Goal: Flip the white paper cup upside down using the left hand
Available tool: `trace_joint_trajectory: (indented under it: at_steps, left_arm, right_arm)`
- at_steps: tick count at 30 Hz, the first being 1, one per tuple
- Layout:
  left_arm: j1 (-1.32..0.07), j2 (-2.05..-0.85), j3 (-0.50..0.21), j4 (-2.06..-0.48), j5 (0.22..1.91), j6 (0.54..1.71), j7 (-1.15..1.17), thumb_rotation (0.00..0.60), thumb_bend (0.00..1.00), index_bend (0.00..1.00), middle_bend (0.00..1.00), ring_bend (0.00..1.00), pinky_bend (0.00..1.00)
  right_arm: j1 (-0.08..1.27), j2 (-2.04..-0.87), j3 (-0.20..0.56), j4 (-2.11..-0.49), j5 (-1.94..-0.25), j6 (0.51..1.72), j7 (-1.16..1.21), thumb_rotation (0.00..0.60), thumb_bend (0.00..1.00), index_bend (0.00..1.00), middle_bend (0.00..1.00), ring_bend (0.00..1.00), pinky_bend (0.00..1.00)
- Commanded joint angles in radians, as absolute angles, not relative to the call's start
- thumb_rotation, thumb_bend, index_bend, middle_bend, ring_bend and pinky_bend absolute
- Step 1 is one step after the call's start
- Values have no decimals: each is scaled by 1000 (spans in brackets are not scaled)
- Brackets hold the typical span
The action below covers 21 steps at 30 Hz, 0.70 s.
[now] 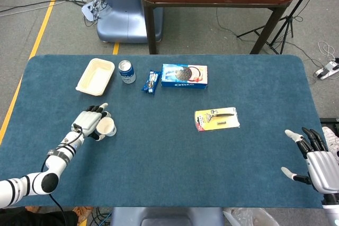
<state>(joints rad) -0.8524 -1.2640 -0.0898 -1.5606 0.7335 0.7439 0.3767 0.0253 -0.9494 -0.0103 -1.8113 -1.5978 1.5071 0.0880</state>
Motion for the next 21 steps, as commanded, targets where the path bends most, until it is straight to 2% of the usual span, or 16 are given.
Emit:
trace_joint_trajectory:
  at_steps: [1, 11, 21]
  left_arm:
    - [-855, -1267, -86, -1555, 729, 747, 375, 600, 229, 265, 0, 0, 0]
    - [-836, -1280, -105, -1533, 792, 779, 302, 600, 230, 339, 0, 0, 0]
    - [-775, -1327, -199, -1503, 929, 718, -40, 600, 229, 347, 0, 0, 0]
  right_arm:
    - [25, -949, -11, -1811, -1599, 1508, 88, 600, 103, 170, 227, 18, 0]
    - [19, -948, -11, -1812, -1601, 1514, 88, 600, 104, 170, 227, 18, 0]
    - [11, -949, -12, -1807, -1597, 1520, 96, 600, 103, 170, 227, 18, 0]
